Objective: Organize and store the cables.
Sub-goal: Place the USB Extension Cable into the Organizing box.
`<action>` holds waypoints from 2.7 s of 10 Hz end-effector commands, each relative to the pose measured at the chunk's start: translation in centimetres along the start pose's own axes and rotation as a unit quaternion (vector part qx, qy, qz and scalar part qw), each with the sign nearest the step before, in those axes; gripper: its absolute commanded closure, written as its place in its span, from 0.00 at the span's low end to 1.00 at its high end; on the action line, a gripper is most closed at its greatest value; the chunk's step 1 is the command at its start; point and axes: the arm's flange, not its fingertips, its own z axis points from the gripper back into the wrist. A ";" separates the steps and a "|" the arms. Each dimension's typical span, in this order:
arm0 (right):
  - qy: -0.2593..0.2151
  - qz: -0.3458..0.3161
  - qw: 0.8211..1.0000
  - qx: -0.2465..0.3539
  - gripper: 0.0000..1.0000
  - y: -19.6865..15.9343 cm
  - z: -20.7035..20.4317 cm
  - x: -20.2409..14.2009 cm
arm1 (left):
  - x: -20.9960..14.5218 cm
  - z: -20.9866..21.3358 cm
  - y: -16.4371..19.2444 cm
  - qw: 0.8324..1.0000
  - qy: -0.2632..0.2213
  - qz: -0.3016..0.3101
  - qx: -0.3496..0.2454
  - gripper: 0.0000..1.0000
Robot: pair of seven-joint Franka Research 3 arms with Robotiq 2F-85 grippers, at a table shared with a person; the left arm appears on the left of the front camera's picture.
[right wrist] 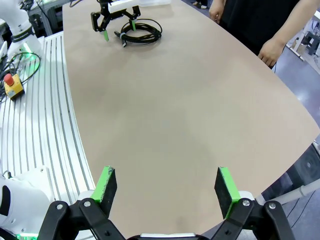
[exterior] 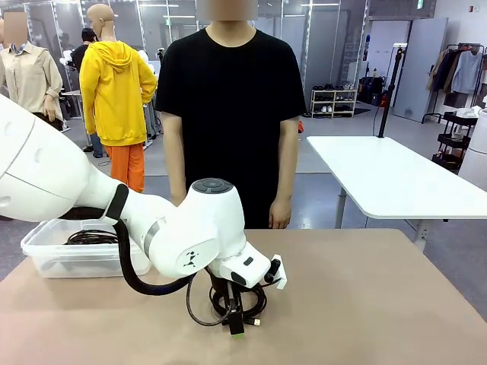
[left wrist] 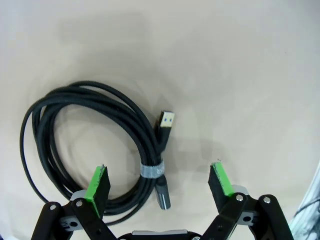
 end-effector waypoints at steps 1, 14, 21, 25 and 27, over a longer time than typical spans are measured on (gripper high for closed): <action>-0.008 0.003 1.000 -0.001 0.00 -0.2 0.1 -0.1 | -0.4 -0.8 0.3 1.000 -0.029 -0.004 0.012 0.00; -0.008 0.003 1.000 -0.001 0.00 -0.2 0.1 -0.1 | -0.7 10.7 0.0 0.999 0.021 0.027 -0.002 0.93; -0.008 0.003 1.000 -0.001 0.00 -0.2 0.1 -0.1 | -13.4 20.2 4.6 0.997 0.026 0.007 0.067 0.93; -0.008 0.003 1.000 -0.001 0.00 -0.2 0.1 -0.1 | -20.9 22.9 8.8 0.998 0.038 -0.020 0.050 0.93; -0.008 0.003 1.000 -0.001 0.00 -0.2 0.1 -0.1 | -20.5 23.7 8.9 0.997 0.035 -0.042 0.049 0.93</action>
